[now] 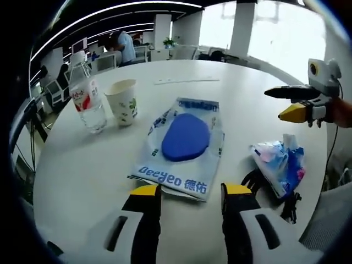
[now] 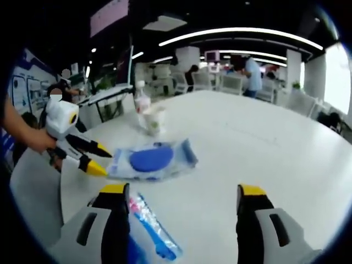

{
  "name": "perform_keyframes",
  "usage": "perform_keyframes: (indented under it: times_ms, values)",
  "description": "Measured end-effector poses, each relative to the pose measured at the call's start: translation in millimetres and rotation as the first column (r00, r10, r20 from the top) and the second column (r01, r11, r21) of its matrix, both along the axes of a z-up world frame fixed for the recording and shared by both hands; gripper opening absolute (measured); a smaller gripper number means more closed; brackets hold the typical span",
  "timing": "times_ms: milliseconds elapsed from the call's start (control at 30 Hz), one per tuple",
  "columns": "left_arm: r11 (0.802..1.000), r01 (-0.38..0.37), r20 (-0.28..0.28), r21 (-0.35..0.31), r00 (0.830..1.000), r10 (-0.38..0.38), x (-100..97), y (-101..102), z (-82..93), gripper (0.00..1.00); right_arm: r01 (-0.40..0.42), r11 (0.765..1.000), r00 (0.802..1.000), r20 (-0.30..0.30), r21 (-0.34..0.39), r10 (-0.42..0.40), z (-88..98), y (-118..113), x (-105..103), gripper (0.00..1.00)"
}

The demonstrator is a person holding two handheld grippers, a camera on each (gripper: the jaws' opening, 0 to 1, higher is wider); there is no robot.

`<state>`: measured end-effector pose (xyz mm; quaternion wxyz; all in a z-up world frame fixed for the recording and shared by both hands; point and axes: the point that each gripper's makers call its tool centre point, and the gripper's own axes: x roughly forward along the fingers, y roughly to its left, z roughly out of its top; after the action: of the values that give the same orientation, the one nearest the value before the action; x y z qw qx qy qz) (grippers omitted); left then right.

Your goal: Arrange the tabletop items into an orderly group along one side of the table until the central work area is clear of visible clutter.

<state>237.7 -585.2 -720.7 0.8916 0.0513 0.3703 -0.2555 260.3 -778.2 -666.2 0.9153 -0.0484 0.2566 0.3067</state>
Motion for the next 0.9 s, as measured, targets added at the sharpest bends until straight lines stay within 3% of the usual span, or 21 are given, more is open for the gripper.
perform_keyframes:
  times_ms: [200,300,433,700,900]
  values:
    - [0.999,0.0,-0.007,0.043,1.0,0.001,7.0,8.8,-6.0,0.3,0.009,1.0,1.0,-0.01,-0.005,-0.009,-4.4,-3.2,-0.5,0.75]
    - [0.991,0.056,0.011,0.123,0.998,-0.058,9.5,13.4,-8.6,0.25,0.012,1.0,1.0,-0.015,-0.012,-0.012,-7.1,-5.4,-1.2,0.74]
    - [0.99,0.062,0.023,0.129,0.998,-0.066,13.6,13.9,-8.2,0.23,0.022,1.0,1.0,-0.021,-0.011,-0.022,-9.0,-7.6,-2.2,0.73]
    - [0.932,0.195,0.073,0.307,0.971,-0.227,25.4,17.6,-10.8,0.17,0.028,0.999,0.999,-0.035,-0.015,-0.028,-12.3,-9.5,-5.7,0.71]
    - [0.934,0.203,0.069,0.294,0.97,-0.233,30.8,18.6,-12.2,0.13,0.027,0.999,0.999,-0.042,-0.019,-0.028,-14.2,-9.4,-6.5,0.69]
